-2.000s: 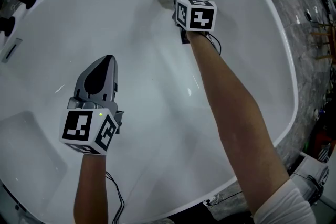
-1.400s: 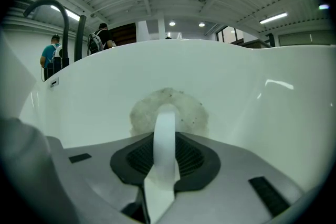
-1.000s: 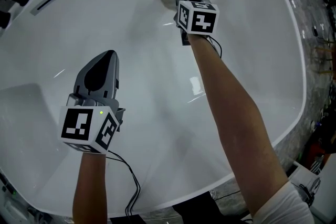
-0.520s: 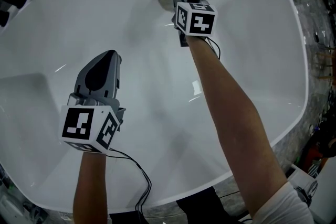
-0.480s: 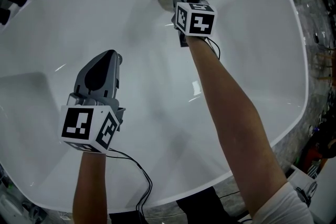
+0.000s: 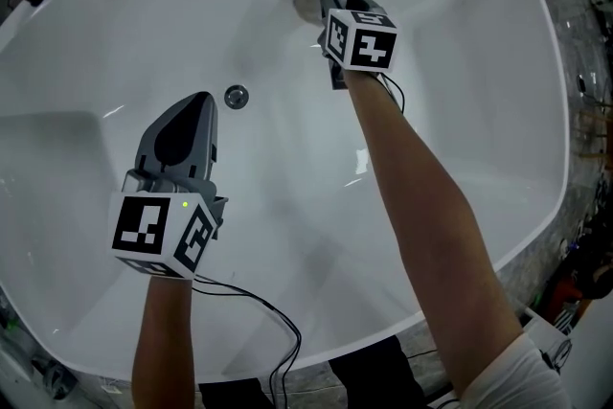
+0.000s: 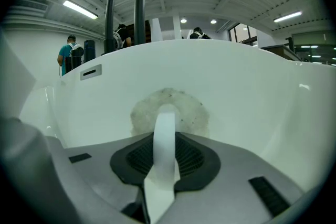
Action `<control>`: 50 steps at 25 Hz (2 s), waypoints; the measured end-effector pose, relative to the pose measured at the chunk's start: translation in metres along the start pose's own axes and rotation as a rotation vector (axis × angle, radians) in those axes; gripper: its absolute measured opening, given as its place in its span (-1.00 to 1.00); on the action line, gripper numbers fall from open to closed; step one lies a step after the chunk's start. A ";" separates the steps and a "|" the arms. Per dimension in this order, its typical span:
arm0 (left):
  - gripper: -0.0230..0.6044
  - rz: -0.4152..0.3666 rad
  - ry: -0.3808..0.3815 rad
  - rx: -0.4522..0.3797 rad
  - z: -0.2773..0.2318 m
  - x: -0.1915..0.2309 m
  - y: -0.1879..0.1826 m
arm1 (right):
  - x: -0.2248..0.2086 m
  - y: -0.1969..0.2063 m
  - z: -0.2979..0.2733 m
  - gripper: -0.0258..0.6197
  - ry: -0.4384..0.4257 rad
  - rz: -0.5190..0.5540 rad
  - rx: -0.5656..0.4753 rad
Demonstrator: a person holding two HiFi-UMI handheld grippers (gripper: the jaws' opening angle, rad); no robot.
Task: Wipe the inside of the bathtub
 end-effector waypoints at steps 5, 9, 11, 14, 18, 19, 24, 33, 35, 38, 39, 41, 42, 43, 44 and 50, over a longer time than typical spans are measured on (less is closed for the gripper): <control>-0.89 0.003 -0.007 0.000 0.019 0.017 -0.001 | 0.034 -0.001 -0.002 -0.62 -0.024 0.009 0.002; -0.89 0.007 -0.011 -0.002 0.035 0.029 -0.004 | 0.057 -0.006 -0.001 -0.62 -0.032 0.013 0.001; -0.89 0.011 -0.014 -0.004 0.043 0.036 -0.004 | 0.068 -0.007 -0.001 -0.62 -0.036 0.019 0.001; -0.89 0.012 -0.021 -0.004 0.056 0.048 -0.003 | 0.086 -0.008 -0.002 -0.62 -0.041 0.024 0.002; -0.89 0.011 -0.028 -0.005 0.075 0.068 -0.003 | 0.107 -0.005 -0.004 -0.62 -0.031 0.013 0.003; -0.89 0.013 -0.033 -0.006 0.080 0.074 -0.003 | 0.114 -0.004 -0.004 -0.62 -0.031 0.014 0.005; -0.89 0.044 -0.072 -0.016 0.102 0.105 0.000 | 0.158 -0.002 -0.007 -0.62 -0.058 0.015 0.000; -0.89 0.061 -0.107 -0.028 0.139 0.159 0.000 | 0.238 0.005 -0.014 -0.62 -0.070 -0.036 -0.011; -0.89 0.066 -0.111 -0.032 0.145 0.169 0.000 | 0.258 0.008 -0.018 -0.62 -0.092 -0.039 -0.009; -0.89 0.066 -0.123 -0.038 0.155 0.188 -0.001 | 0.296 0.007 -0.023 -0.62 -0.134 -0.028 -0.012; -0.89 0.066 -0.128 -0.039 0.159 0.195 -0.001 | 0.308 0.006 -0.024 -0.62 -0.141 -0.027 -0.015; -0.89 0.066 -0.139 -0.036 0.168 0.211 0.002 | 0.329 0.005 -0.026 -0.62 -0.148 -0.029 -0.015; -0.89 0.067 -0.146 -0.033 0.173 0.220 0.003 | 0.341 0.005 -0.027 -0.62 -0.154 -0.027 -0.014; -0.89 0.068 -0.152 -0.032 0.179 0.228 0.004 | 0.353 0.005 -0.028 -0.62 -0.163 -0.022 -0.013; -0.89 0.069 -0.158 -0.031 0.183 0.237 0.004 | 0.365 0.005 -0.029 -0.62 -0.170 -0.017 -0.012; -0.89 0.071 -0.177 -0.028 0.192 0.281 0.003 | 0.424 0.006 -0.035 -0.62 -0.198 -0.002 -0.004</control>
Point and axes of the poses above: the fingertips, and each gripper's own axes: z backward along the fingers, x to its left, y out of its underside, the point moved 1 cm from there along z, backward along the fingers, and after that the axes turned 6 degrees about -x, right-handed, at the moved point
